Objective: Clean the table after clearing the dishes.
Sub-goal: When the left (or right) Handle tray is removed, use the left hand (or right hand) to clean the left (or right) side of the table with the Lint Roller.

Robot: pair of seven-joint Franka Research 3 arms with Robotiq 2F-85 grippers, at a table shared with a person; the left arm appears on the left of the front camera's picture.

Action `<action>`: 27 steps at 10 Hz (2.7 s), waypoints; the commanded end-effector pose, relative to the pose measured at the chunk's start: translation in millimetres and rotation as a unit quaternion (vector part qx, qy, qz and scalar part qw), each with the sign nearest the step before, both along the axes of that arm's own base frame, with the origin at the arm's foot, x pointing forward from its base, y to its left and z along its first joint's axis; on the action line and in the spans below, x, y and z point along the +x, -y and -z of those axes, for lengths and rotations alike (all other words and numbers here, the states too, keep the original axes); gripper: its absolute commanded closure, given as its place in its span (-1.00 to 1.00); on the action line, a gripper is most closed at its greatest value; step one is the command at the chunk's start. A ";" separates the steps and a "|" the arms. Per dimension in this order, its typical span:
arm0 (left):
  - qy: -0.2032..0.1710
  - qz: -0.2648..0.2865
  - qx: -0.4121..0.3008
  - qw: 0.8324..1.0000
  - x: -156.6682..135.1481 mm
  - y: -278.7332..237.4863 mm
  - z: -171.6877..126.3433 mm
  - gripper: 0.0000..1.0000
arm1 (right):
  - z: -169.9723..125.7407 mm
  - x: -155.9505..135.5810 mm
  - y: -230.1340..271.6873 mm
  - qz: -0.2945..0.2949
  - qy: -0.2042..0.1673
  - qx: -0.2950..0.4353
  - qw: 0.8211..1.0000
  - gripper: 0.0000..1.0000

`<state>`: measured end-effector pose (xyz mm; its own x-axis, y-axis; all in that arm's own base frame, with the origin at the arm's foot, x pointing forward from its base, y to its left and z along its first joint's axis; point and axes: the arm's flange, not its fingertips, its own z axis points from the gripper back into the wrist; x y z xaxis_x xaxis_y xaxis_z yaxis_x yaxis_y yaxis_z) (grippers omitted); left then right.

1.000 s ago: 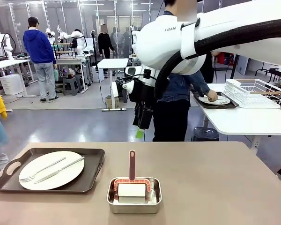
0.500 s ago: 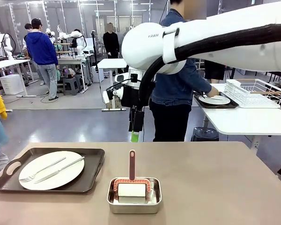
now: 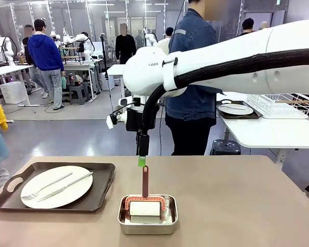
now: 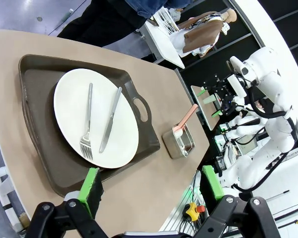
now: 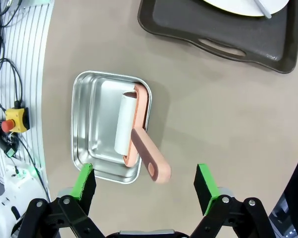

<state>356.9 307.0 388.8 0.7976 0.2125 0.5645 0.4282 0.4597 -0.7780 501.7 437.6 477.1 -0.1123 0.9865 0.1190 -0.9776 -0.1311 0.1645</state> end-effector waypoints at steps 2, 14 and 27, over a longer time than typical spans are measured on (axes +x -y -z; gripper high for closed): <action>0.000 0.000 0.002 1.000 -2.8 -1.8 -1.3 -1.00 | 14.0 -2.5 -8.0 0.009 -0.010 -0.012 1.000 -1.00; 0.000 0.000 0.002 1.000 -2.8 -1.8 -1.3 -1.00 | 71.5 4.5 14.4 0.000 -0.063 -0.013 0.998 -1.00; 0.000 0.000 0.002 1.000 -2.8 -1.8 -1.3 -1.00 | 46.5 -8.0 25.7 0.006 -0.061 -0.014 0.998 1.00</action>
